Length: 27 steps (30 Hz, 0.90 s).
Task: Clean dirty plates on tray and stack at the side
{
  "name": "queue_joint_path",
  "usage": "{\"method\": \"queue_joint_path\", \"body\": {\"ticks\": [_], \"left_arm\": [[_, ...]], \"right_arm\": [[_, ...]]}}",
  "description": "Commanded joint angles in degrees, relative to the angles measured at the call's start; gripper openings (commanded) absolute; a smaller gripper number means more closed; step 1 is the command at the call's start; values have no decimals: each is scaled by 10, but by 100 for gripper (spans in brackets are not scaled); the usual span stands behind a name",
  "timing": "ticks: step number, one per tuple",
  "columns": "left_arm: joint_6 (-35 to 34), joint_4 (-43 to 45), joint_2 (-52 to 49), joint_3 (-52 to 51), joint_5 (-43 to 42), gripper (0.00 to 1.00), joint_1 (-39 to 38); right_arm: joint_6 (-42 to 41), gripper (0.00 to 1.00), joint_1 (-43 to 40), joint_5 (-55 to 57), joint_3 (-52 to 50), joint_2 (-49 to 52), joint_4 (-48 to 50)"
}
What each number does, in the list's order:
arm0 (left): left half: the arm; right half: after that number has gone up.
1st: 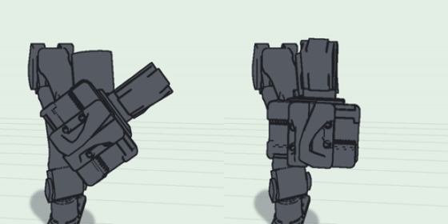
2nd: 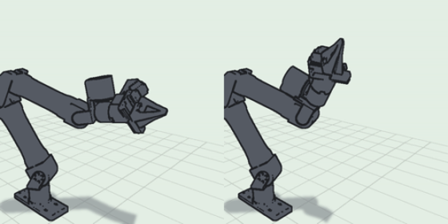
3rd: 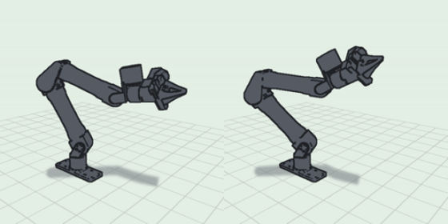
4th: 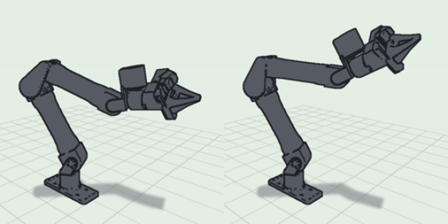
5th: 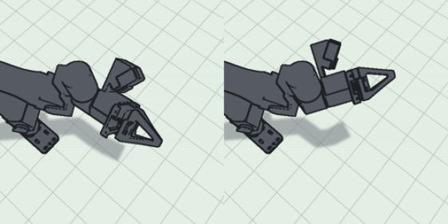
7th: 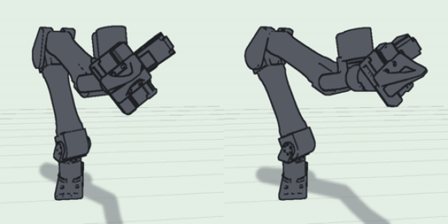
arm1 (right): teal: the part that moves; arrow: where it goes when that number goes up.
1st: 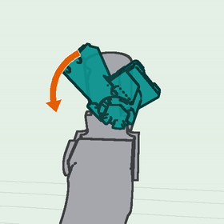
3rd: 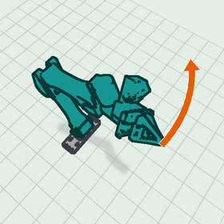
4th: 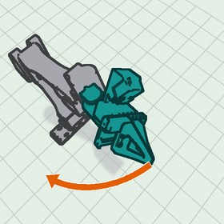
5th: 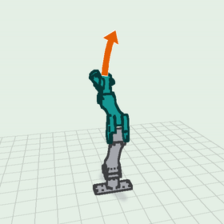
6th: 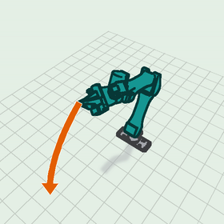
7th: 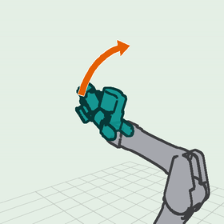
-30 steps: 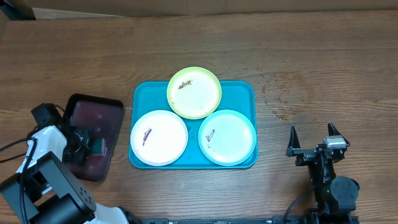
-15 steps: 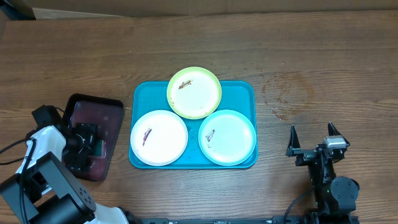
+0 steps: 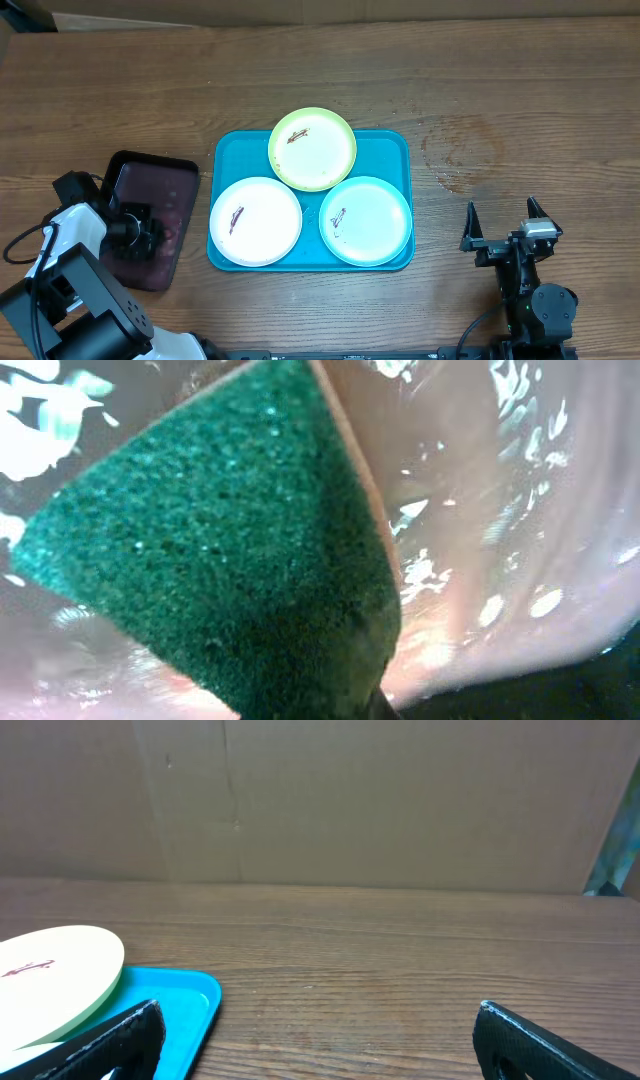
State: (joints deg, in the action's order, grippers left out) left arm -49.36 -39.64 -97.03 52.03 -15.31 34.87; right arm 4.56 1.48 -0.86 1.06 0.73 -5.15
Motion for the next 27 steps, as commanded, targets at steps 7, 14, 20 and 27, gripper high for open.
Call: {"method": "queue_joint_path", "body": {"ticks": [7,14,20,27], "left_arm": [[1,22,-8,-5,110,100,-2],[20,29,-8,-5,144,92,-2],[15,29,-8,-5,112,53,-2],[13,29,-8,-5,49,73,-2]], "right_arm": [[2,100,-3,2,-6,-5,3],[2,100,-3,2,-6,-5,3],[2,100,-3,2,-6,-5,3],[2,100,-3,2,-6,-5,3]]}}
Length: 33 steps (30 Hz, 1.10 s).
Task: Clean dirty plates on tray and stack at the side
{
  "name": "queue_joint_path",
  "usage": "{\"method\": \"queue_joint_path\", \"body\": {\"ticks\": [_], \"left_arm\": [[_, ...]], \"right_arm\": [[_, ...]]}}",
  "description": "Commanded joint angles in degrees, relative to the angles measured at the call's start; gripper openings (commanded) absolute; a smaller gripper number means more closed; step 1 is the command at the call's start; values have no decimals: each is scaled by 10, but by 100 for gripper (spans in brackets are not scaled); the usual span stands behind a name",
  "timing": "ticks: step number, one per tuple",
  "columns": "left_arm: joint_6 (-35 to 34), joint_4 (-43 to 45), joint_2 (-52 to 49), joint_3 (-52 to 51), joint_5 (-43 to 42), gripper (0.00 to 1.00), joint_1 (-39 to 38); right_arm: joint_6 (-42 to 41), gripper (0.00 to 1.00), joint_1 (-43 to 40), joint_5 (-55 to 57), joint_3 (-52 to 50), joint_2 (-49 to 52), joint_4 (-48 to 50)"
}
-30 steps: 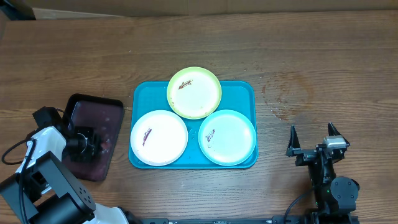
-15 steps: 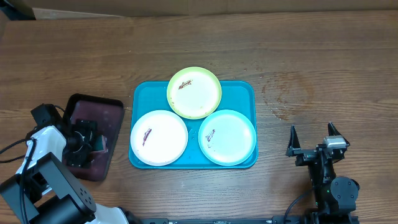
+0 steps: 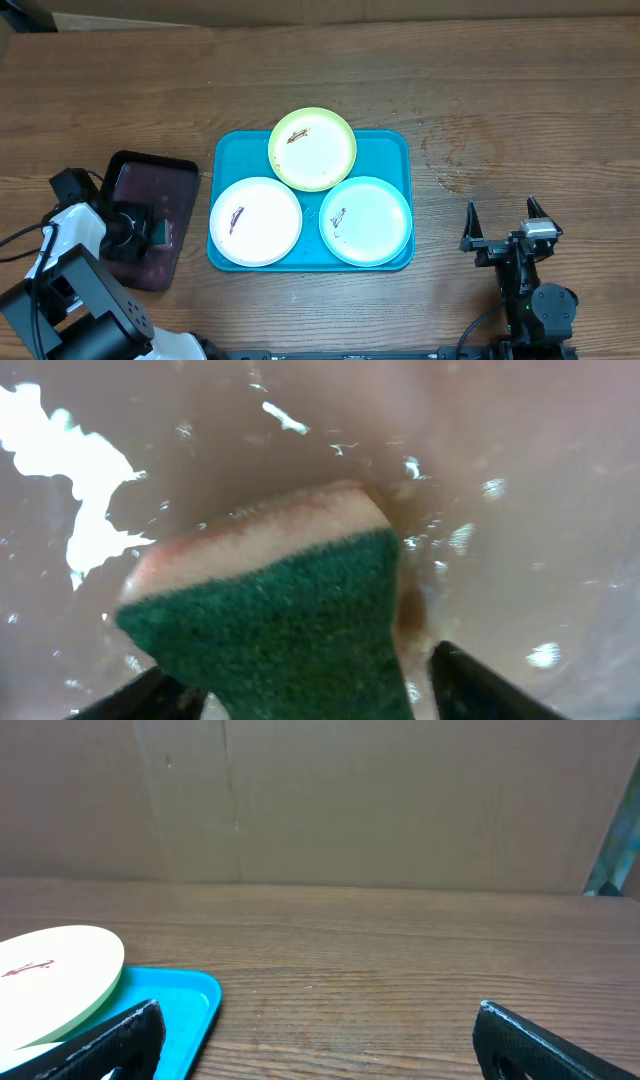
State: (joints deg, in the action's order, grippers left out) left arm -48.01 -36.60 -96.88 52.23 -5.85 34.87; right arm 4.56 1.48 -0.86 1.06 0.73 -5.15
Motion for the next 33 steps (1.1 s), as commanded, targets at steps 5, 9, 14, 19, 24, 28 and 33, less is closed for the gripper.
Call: {"method": "queue_joint_path", "body": {"ticks": [5,9,14,19,24,28,33], "left_arm": [[-5,-2,-9,-7,-54,75,-2],[-5,-2,-9,-7,-54,56,-2],[1,3,-9,-7,-51,4,0],[23,4,-8,-5,-52,4,0],[59,-27,18,20,-56,4,0],[75,-54,61,58,-56,4,0],[110,-93,139,112,-56,4,0]], "right_arm": [[2,100,-3,2,-6,-5,3],[2,100,-3,2,-6,-5,3],[2,100,-3,2,-6,-5,3],[2,100,-3,2,-6,-5,3],[2,100,-3,2,-6,-5,3],[2,100,-3,2,-6,-5,3],[2,100,-3,2,-6,-5,3]]}}
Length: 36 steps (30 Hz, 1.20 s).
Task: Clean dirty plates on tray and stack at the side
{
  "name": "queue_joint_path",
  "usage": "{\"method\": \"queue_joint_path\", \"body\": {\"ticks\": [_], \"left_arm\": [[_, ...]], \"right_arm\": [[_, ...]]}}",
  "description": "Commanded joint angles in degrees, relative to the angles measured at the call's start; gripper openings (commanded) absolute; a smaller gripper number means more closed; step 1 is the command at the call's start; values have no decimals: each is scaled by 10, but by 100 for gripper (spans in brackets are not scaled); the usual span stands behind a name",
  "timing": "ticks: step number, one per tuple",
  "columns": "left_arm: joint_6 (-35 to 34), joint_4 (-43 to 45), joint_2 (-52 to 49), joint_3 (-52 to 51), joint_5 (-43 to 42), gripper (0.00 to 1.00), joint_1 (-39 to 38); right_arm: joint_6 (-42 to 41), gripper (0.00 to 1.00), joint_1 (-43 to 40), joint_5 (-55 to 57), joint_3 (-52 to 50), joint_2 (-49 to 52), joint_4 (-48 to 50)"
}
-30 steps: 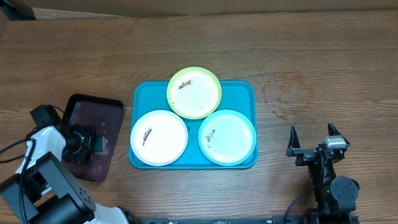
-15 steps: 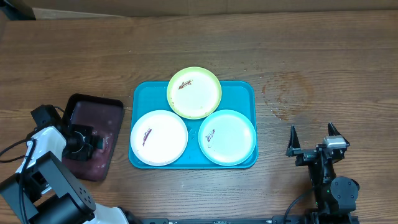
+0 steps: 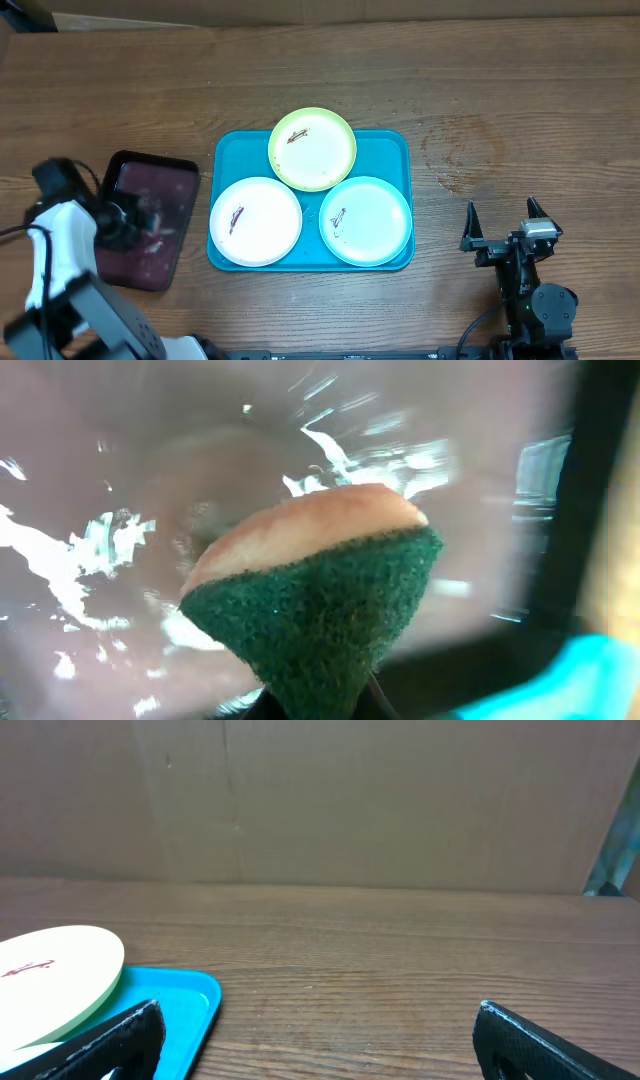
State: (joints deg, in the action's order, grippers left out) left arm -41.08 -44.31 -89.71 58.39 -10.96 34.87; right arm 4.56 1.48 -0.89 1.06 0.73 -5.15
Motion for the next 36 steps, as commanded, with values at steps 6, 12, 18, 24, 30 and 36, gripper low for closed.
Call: {"method": "queue_joint_path", "body": {"ticks": [6,12,18,24,30,36], "left_arm": [[43,-33,172,85,-7,4,0],[72,-33,249,84,-3,4,-1],[88,25,194,-20,185,5,-17],[128,97,77,-92,124,4,-21],[200,51,82,-47,122,4,-21],[220,-18,153,47,104,4,-21]], "right_arm": [[2,100,-3,2,-6,-5,3],[2,100,-3,2,-6,-5,3],[2,100,-3,2,-6,-5,3],[2,100,-3,2,-6,-5,3],[2,100,-3,2,-6,-5,3],[2,100,-3,2,-6,-5,3]]}}
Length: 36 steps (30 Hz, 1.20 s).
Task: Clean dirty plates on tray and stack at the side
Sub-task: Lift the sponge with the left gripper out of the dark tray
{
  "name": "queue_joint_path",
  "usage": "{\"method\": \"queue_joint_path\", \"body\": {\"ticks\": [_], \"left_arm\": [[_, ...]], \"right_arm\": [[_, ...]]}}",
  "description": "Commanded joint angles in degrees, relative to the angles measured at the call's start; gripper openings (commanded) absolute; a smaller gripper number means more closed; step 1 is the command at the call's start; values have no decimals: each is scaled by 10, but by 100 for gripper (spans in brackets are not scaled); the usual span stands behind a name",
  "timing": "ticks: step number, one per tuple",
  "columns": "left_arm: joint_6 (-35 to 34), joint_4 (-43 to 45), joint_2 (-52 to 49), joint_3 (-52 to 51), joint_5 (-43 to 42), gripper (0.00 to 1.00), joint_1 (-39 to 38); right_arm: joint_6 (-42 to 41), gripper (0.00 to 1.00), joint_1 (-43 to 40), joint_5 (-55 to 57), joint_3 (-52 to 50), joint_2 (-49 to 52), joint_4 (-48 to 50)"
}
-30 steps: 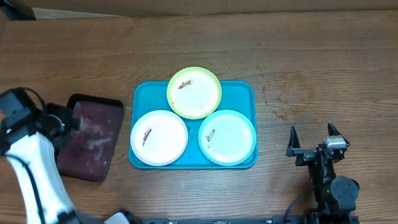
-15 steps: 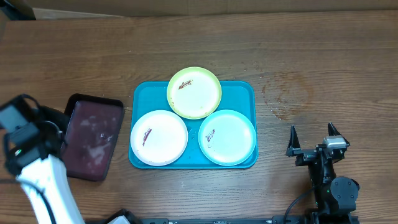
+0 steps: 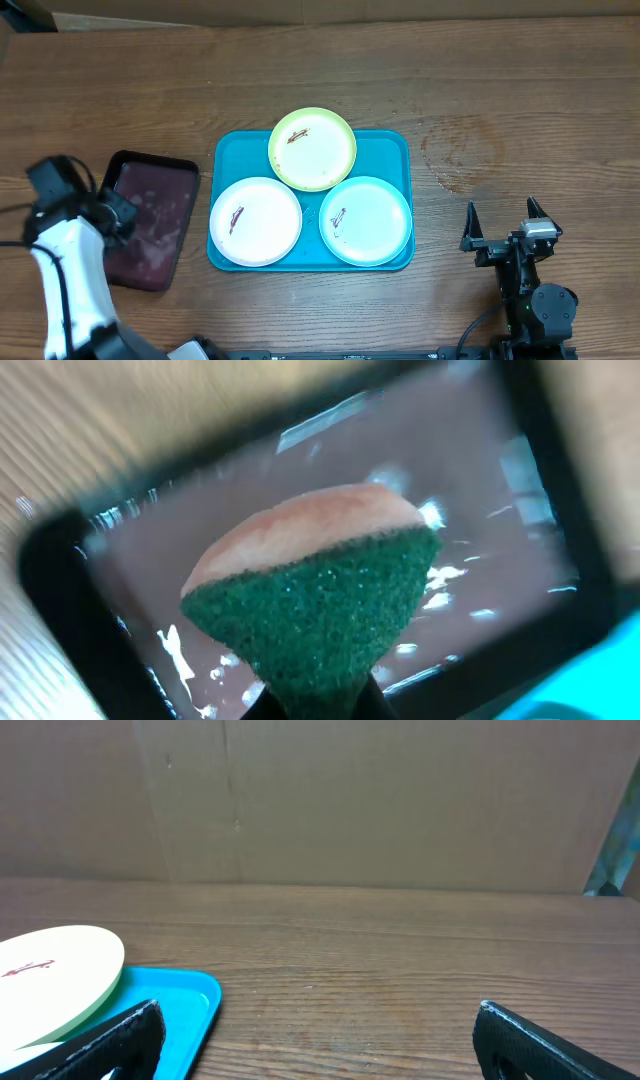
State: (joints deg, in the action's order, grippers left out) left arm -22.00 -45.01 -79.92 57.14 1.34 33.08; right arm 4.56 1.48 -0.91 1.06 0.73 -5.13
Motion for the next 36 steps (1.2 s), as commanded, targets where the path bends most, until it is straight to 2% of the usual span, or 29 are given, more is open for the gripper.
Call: {"method": "queue_joint_path", "body": {"ticks": [1,3,6,9,12,17,20,26,30,33,36], "left_arm": [[30,-17,70,70,-34,4,-5],[42,-13,97,68,-53,4,-9],[59,33,107,27,-18,4,-24],[56,114,78,-70,21,4,-44],[58,182,34,-127,16,4,-51],[87,162,3,-110,18,4,-50],[129,120,27,-49,16,4,-51],[133,52,101,57,15,4,-61],[141,94,106,5,41,4,-78],[139,165,52,-97,37,4,-80],[141,182,-5,-130,45,4,-79]], "right_arm": [[2,100,-3,2,-6,-5,3],[2,100,-3,2,-6,-5,3],[2,100,-3,2,-6,-5,3],[2,100,-3,2,-6,-5,3],[2,100,-3,2,-6,-5,3],[2,100,-3,2,-6,-5,3],[2,100,-3,2,-6,-5,3],[2,100,-3,2,-6,-5,3],[2,100,-3,2,-6,-5,3],[2,100,-3,2,-6,-5,3],[2,100,-3,2,-6,-5,3]]}}
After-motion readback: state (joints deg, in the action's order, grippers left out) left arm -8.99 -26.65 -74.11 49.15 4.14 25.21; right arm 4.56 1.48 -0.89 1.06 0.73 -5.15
